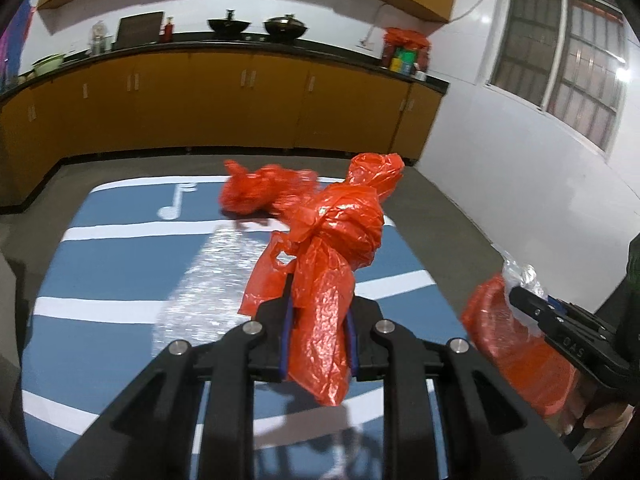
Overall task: Collect trash
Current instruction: 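Carry the red bag and clear bag over the wastebasket with both grippers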
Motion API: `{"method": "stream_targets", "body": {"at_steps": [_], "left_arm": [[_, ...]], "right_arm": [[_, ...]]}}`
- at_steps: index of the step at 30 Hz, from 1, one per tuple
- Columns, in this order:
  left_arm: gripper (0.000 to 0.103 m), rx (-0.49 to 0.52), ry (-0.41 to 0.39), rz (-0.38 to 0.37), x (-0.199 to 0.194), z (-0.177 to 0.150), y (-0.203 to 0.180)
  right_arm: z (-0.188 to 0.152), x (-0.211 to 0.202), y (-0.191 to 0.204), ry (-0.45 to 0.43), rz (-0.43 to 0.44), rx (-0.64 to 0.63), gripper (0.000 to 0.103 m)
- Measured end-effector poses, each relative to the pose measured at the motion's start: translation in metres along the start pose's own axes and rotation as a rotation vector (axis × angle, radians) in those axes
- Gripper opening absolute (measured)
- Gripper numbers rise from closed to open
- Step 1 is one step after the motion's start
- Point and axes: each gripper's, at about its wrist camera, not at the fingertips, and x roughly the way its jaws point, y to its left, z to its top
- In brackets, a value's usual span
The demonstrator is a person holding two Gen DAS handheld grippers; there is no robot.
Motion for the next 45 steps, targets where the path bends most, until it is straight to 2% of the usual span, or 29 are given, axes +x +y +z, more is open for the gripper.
{"method": "stream_targets", "body": {"at_steps": [29, 37, 45], "left_arm": [[0.021, 0.165, 0.090, -0.266, 0.028, -0.031, -0.150], [0.021, 0.191, 0.127, -0.340, 0.040, -0.042, -0.184], [0.021, 0.230, 0.141, -0.372, 0.049, -0.045, -0.211]], "right_arm": [[-0.036, -0.072, -0.113, -0.063, -0.197, 0.199, 0.024], [-0.040, -0.087, -0.133, -0.087, -0.252, 0.225, 0.024], [-0.041, -0.100, -0.145, -0.114, -0.291, 0.234, 0.024]]}}
